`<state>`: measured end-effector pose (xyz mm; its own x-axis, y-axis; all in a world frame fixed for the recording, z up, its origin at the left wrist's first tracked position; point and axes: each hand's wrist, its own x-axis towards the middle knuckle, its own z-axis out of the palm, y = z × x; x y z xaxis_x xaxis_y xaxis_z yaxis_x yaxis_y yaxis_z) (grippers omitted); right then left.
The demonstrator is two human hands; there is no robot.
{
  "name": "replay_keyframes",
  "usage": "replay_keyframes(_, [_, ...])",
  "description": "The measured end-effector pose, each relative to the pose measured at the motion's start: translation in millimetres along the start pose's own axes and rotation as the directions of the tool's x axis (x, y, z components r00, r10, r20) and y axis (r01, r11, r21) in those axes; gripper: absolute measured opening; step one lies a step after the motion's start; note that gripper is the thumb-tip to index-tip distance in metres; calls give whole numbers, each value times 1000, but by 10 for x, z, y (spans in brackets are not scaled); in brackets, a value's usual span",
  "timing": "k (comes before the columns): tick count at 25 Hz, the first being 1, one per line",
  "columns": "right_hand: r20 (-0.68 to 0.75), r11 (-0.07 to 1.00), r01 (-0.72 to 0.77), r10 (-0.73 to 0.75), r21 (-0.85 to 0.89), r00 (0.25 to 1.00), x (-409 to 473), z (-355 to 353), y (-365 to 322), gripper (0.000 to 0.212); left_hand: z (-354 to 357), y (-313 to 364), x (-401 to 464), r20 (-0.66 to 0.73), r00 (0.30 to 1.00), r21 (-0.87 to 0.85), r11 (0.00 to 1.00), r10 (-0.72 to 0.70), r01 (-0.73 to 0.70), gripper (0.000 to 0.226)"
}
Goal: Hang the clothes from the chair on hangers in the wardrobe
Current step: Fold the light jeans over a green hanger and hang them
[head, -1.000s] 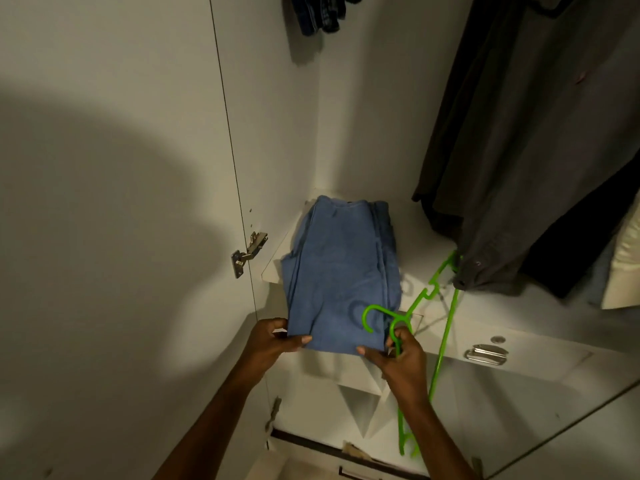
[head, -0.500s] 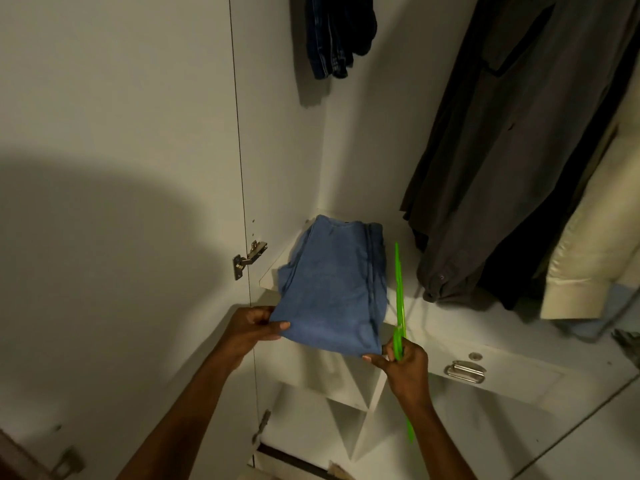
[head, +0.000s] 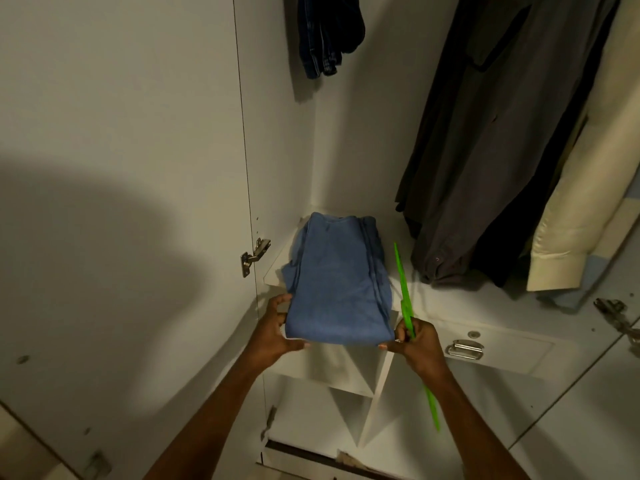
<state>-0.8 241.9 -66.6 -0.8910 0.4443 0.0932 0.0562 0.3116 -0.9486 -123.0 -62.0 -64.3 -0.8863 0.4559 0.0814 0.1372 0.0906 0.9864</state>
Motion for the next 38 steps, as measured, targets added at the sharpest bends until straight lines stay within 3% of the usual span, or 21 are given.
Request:
replay_keyframes(2, [63, 998, 42, -39, -49, 997, 49, -41, -52, 52, 58, 32, 4, -29, 998, 71, 996, -47, 49, 55])
replay_keyframes(5, [106, 993, 69, -59, -98, 993, 63, -81, -234, 56, 53, -32, 71, -70, 974, 550, 823, 216, -142, 56])
replay_keyframes(8, [149, 983, 129, -109, -134, 983, 60, -147, -348, 73, 71, 19, 69, -55, 922, 590, 758, 383, -280, 45])
replay_keyframes(11, [172, 987, 115, -95, -110, 981, 70, -207, -442, 62, 51, 93, 95, -47, 864, 713, 623, 501, -322, 49])
replay_keyframes(13, [158, 979, 114, -87, -167, 984, 80, -266, -533, 38, 49, 150, 117, -11, 875, 639, 677, 484, -366, 39])
replay_keyframes(15, [155, 918, 191, -144, -347, 977, 130, -408, -681, 20, 55, 226, 181, 16, 865, 491, 750, 501, -443, 28])
replay_keyframes(18, [209, 668, 393, -341, -632, 916, 154, -668, -1040, 22, 62, 448, 496, -61, 892, 393, 833, 447, -391, 26])
replay_keyframes(19, [227, 633, 471, -430, -614, 874, 130, -744, -1234, 23, 53, 524, 622, -75, 896, 373, 846, 437, -382, 29])
replay_keyframes(20, [221, 674, 512, -474, -532, 853, 86, -804, -1455, 19, 43, 604, 730, -92, 893, 354, 852, 441, -385, 32])
replay_keyframes(22, [176, 861, 454, -422, -231, 890, -7, -903, -1910, 19, 53, 692, 932, -112, 878, 311, 855, 465, -414, 35])
replay_keyframes(25, [287, 934, 355, -350, 36, 892, 97, -965, -2280, 24, 117, 755, 1168, -161, 861, 257, 863, 482, -435, 34])
replay_keyframes(27, [315, 934, 354, -351, 50, 882, 409, -858, -2280, 24, 134, 697, 1313, -166, 886, 180, 897, 432, -404, 51])
replay_keyframes(33, [10, 878, 469, -472, 98, 882, 1474, -512, -2186, 24, 183, 645, 1519, -219, 868, 112, 895, 446, -432, 56])
replay_keyframes(35, [44, 813, 582, -583, 29, 811, 1512, -352, -2059, 27, 220, 740, 1616, -245, 876, 78, 909, 415, -409, 51])
replay_keyframes(38, [132, 653, 714, -708, -252, 694, 1524, -157, -1686, 24, 295, 956, 1755, -343, 865, 18, 923, 366, -384, 33])
